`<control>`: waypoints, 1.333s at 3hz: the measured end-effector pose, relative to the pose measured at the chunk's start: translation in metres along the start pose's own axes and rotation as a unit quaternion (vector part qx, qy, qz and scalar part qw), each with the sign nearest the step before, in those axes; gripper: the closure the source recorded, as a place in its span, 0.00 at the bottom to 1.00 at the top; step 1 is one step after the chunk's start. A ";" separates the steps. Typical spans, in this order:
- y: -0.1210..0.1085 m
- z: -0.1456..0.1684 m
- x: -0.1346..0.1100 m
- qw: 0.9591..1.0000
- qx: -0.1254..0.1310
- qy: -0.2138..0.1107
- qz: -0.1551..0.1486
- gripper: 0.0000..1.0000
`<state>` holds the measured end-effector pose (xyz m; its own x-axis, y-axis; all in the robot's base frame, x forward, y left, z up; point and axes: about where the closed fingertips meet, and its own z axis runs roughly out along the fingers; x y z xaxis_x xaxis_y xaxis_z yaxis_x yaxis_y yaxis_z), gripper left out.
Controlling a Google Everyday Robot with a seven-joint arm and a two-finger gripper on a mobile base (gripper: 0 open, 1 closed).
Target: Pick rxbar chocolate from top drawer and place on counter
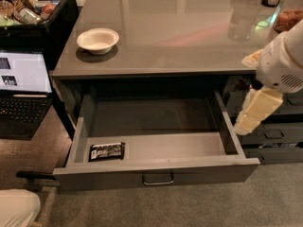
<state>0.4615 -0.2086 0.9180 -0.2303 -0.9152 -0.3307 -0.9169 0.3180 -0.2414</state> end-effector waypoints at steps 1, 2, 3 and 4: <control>0.005 0.071 -0.003 0.997 -0.019 -0.071 0.019 0.00; 0.009 0.141 -0.029 0.987 -0.036 -0.154 0.031 0.00; -0.008 0.147 -0.038 0.984 -0.006 -0.172 0.037 0.00; -0.008 0.147 -0.038 0.984 -0.006 -0.172 0.037 0.00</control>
Offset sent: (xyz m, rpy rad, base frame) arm 0.1109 0.1113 -0.1713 0.5592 -0.1813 0.0231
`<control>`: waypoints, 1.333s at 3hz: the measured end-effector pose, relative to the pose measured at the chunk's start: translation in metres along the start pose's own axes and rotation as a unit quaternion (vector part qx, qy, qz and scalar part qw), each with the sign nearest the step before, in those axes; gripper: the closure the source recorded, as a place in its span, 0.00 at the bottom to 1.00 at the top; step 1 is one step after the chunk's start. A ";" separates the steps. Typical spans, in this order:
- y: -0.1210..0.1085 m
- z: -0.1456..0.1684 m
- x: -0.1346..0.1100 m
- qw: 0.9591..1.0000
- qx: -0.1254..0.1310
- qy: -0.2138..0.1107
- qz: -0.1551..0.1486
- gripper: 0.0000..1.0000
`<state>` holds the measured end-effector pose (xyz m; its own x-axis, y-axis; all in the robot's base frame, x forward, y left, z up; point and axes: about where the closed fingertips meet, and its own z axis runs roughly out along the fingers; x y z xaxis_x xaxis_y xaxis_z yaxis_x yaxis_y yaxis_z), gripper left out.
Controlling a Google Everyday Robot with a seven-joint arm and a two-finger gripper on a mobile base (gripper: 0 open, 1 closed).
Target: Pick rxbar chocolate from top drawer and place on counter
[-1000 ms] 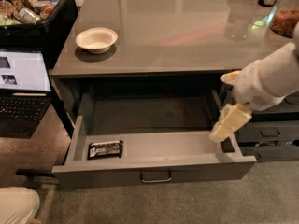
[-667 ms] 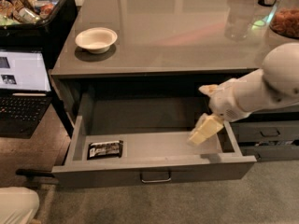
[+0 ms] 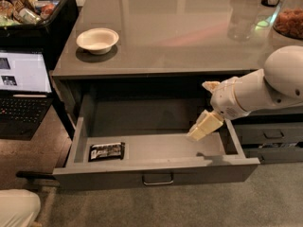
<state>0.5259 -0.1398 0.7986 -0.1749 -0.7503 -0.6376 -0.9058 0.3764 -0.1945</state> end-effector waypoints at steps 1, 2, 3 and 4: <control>-0.007 0.023 0.002 1.000 -0.007 -0.026 -0.004 0.00; -0.010 0.071 -0.009 0.998 -0.028 -0.062 -0.015 0.00; 0.003 0.104 -0.018 0.994 -0.055 -0.089 -0.021 0.00; 0.036 0.131 -0.038 0.990 -0.078 -0.113 -0.039 0.00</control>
Offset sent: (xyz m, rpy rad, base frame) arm 0.0664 0.0794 -0.0776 0.1872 -0.0334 0.1452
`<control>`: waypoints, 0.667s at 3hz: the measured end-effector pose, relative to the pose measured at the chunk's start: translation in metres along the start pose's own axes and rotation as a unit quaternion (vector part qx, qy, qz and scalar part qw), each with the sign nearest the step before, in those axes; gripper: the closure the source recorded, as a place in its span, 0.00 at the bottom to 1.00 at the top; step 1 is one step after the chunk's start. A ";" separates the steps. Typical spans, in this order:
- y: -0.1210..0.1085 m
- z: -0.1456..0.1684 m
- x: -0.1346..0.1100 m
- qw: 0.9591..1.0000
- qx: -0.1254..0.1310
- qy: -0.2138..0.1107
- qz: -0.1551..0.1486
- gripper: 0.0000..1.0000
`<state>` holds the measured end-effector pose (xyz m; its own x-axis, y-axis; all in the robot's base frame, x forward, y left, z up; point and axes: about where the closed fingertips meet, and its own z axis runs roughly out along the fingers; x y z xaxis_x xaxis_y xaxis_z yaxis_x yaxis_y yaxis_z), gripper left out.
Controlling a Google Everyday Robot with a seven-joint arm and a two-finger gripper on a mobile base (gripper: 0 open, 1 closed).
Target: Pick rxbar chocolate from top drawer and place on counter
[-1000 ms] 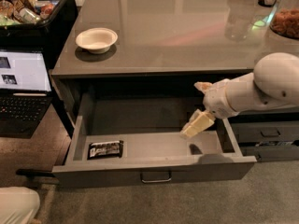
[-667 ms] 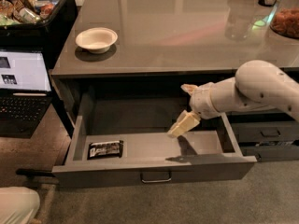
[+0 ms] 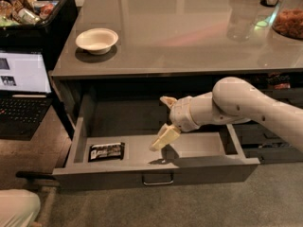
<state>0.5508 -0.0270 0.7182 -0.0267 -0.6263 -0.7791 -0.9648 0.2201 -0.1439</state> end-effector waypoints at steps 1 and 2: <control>0.024 0.037 -0.019 1.000 -0.016 -0.012 -0.016 0.00; 0.028 0.060 -0.042 1.000 -0.011 -0.022 -0.019 0.00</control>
Offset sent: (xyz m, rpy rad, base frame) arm -0.0047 0.1146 -0.0021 0.0536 -0.0453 0.0334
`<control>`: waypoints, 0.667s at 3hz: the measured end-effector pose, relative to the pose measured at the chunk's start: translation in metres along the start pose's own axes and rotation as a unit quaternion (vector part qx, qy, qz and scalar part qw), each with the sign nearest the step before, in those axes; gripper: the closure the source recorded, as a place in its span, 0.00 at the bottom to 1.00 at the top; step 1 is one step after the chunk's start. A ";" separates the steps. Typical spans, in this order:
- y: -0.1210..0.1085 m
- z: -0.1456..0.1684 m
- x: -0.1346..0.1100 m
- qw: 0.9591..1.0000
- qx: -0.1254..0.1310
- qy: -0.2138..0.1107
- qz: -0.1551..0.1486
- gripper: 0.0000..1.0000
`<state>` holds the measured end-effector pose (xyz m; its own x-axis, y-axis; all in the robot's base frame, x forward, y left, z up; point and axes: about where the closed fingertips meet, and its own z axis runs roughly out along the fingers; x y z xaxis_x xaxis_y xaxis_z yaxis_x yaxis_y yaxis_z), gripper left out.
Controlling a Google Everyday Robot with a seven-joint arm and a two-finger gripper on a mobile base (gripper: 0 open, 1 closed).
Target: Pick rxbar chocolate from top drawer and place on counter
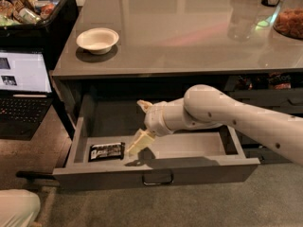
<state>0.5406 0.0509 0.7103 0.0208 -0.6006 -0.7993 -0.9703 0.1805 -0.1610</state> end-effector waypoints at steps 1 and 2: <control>0.000 0.017 -0.013 1.000 0.001 -0.004 -0.001 0.00; 0.005 0.033 -0.015 1.000 -0.004 -0.001 0.001 0.00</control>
Offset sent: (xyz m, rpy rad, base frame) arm -0.0007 0.0538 -0.0289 -0.0119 0.0359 0.0082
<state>0.5433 0.0867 0.7019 0.0188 -0.5978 -0.8014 -0.9723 0.1757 -0.1539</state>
